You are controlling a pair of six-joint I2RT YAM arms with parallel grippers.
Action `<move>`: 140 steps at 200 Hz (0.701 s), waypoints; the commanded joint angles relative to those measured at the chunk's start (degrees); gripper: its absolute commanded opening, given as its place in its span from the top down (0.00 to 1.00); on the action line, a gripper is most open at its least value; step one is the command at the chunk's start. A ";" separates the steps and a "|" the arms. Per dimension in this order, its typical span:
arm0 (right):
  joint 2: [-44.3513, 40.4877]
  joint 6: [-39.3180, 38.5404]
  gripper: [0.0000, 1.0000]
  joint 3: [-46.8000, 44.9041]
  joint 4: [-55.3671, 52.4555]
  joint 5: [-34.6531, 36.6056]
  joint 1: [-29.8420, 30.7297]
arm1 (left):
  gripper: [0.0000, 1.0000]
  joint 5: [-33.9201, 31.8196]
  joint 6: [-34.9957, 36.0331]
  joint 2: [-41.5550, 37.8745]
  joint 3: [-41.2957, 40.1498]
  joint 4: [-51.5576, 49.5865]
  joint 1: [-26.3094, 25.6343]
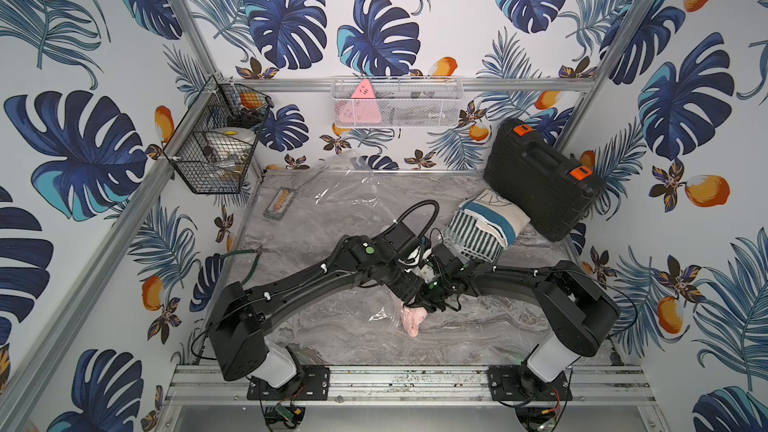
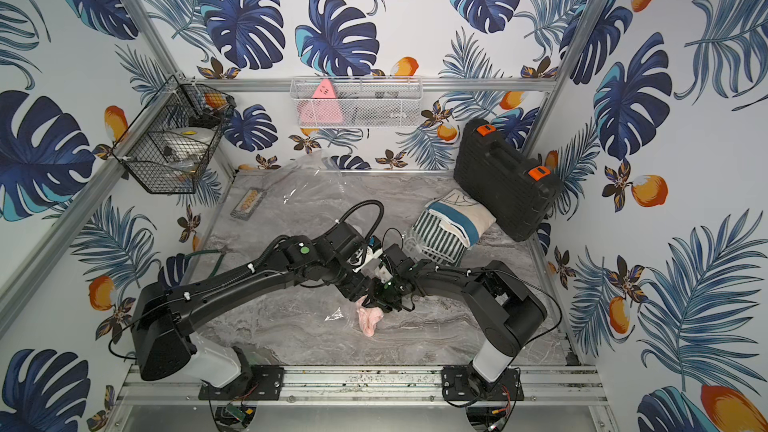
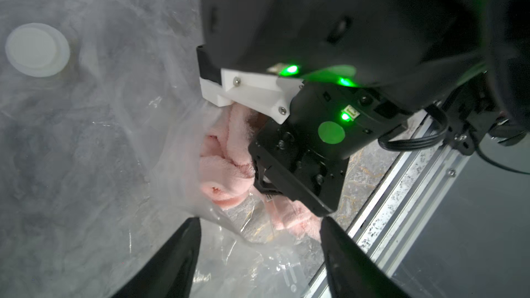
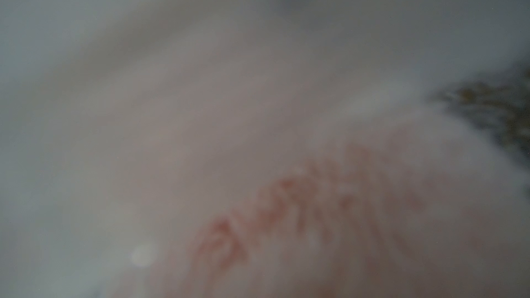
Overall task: Place the folded towel into the vacuum bag
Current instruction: Open the vacuum bag at the center of the board.
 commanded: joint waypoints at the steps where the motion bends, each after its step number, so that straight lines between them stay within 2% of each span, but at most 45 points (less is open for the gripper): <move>1: 0.68 0.06 1.00 -0.80 -7.56 7.84 0.26 | 0.29 -9.61 4.61 3.33 1.35 -3.51 -0.71; 41: 0.67 -1.39 1.00 -0.79 -8.00 6.91 -0.39 | 0.30 -19.35 6.70 6.85 3.28 -0.32 -0.89; 88: 0.03 -0.42 1.00 -4.25 -5.60 4.70 -2.73 | 0.36 -21.80 5.76 11.84 4.29 7.39 0.41; 111: 0.62 0.22 1.00 -5.74 -5.05 4.34 -3.11 | 0.51 -23.71 4.25 10.43 5.77 7.75 3.33; 122: 1.13 0.53 1.00 -6.33 -4.84 4.17 -3.11 | 0.65 -23.71 2.98 7.76 6.01 7.63 4.62; 129: 1.44 0.55 1.00 -6.49 -4.88 4.19 -3.19 | 0.77 -23.59 2.13 5.72 5.67 7.94 5.16; 140: 1.81 0.47 1.00 -6.53 -5.04 4.05 -3.41 | 0.86 -22.48 0.90 2.29 4.79 8.27 5.32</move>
